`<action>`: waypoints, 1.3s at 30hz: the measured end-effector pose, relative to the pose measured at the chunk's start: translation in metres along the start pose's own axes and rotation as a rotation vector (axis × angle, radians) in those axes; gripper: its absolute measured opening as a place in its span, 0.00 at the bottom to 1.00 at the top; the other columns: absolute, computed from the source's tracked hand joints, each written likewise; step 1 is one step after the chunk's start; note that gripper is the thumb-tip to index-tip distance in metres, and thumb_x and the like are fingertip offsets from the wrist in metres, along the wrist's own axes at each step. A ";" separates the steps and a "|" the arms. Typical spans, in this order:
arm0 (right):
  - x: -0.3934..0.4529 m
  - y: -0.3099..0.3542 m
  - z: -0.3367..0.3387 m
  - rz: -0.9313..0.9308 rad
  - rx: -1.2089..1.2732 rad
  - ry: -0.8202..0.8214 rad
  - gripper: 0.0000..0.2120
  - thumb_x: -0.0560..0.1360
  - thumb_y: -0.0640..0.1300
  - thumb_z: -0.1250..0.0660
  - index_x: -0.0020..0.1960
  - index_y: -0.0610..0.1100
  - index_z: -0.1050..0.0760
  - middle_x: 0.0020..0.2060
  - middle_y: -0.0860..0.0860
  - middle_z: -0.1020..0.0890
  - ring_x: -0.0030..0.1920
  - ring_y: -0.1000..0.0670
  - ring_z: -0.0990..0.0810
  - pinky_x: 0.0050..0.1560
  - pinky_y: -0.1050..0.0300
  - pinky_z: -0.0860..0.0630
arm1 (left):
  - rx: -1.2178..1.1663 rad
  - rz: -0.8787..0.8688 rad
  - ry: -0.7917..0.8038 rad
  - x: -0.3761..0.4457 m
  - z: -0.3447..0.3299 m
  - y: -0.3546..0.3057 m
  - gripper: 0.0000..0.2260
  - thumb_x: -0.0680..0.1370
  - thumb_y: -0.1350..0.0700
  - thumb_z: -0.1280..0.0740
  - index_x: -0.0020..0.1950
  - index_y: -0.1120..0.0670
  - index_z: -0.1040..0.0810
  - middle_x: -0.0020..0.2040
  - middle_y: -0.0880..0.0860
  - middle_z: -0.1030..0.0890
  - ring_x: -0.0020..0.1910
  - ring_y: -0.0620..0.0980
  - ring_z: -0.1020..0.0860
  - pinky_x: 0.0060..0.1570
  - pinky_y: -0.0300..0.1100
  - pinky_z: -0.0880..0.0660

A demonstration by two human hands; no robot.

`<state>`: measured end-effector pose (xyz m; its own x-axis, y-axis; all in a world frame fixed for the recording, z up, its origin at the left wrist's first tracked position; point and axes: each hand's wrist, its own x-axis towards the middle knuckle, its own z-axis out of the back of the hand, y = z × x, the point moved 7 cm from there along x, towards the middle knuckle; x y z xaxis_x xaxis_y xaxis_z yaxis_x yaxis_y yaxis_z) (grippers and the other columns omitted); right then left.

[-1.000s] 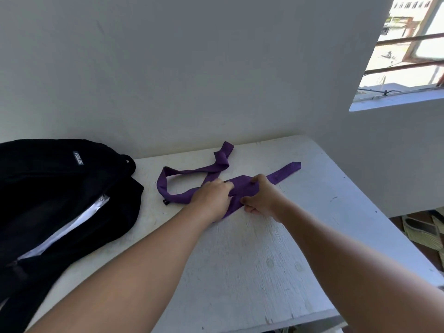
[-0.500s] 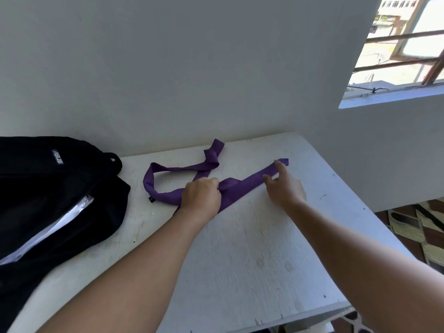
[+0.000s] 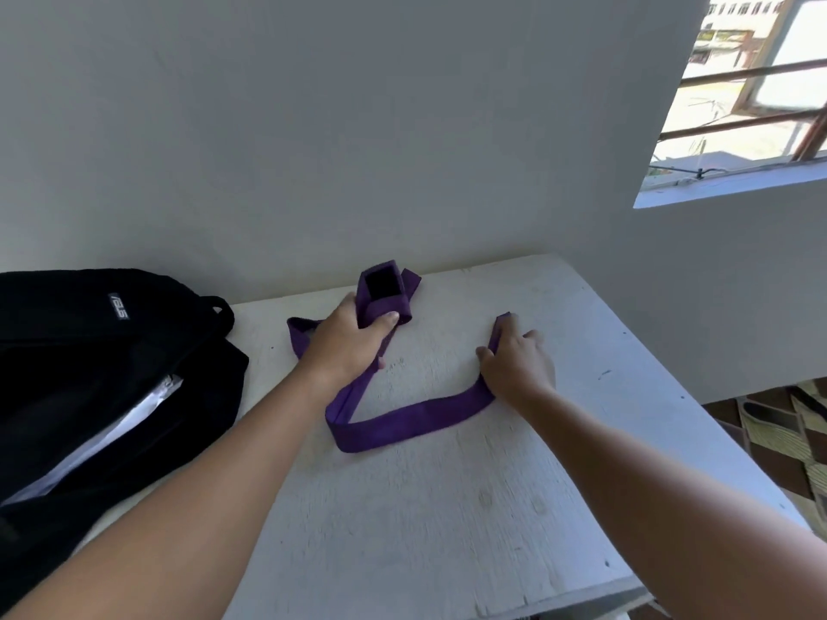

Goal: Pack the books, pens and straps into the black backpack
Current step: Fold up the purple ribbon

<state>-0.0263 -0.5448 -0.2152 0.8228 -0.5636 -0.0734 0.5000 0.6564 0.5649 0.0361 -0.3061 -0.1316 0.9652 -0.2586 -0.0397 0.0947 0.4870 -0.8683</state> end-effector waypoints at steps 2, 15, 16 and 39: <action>0.004 -0.003 0.006 -0.058 0.069 0.000 0.25 0.84 0.55 0.36 0.73 0.43 0.39 0.65 0.39 0.32 0.45 0.41 0.26 0.45 0.49 0.28 | -0.133 -0.002 0.119 -0.007 -0.004 -0.005 0.11 0.78 0.50 0.25 0.54 0.56 0.20 0.42 0.57 0.16 0.41 0.57 0.13 0.42 0.48 0.17; 0.001 0.012 -0.009 -0.068 0.295 0.054 0.08 0.76 0.51 0.31 0.54 0.55 0.24 0.49 0.53 0.20 0.48 0.46 0.19 0.55 0.44 0.21 | -0.705 0.149 0.179 -0.021 -0.044 0.014 0.12 0.86 0.55 0.39 0.68 0.54 0.23 0.58 0.55 0.14 0.55 0.57 0.15 0.56 0.50 0.21; -0.004 0.021 -0.011 -0.043 0.483 0.067 0.06 0.77 0.50 0.29 0.52 0.54 0.24 0.45 0.53 0.18 0.47 0.46 0.18 0.54 0.46 0.22 | -0.717 0.167 0.162 -0.019 -0.047 0.017 0.12 0.86 0.55 0.39 0.68 0.53 0.23 0.58 0.55 0.14 0.56 0.57 0.15 0.55 0.50 0.21; -0.053 0.108 0.008 0.148 1.186 0.225 0.14 0.80 0.46 0.26 0.52 0.34 0.21 0.44 0.41 0.15 0.44 0.45 0.16 0.50 0.48 0.18 | -1.087 0.159 0.147 -0.020 -0.053 -0.012 0.18 0.85 0.50 0.37 0.63 0.63 0.21 0.59 0.62 0.16 0.61 0.56 0.17 0.70 0.57 0.28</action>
<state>-0.0181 -0.4479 -0.1436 0.9383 -0.3453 -0.0191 -0.0633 -0.2259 0.9721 0.0031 -0.3510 -0.1470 0.9023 -0.3895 -0.1846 -0.3614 -0.4501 -0.8166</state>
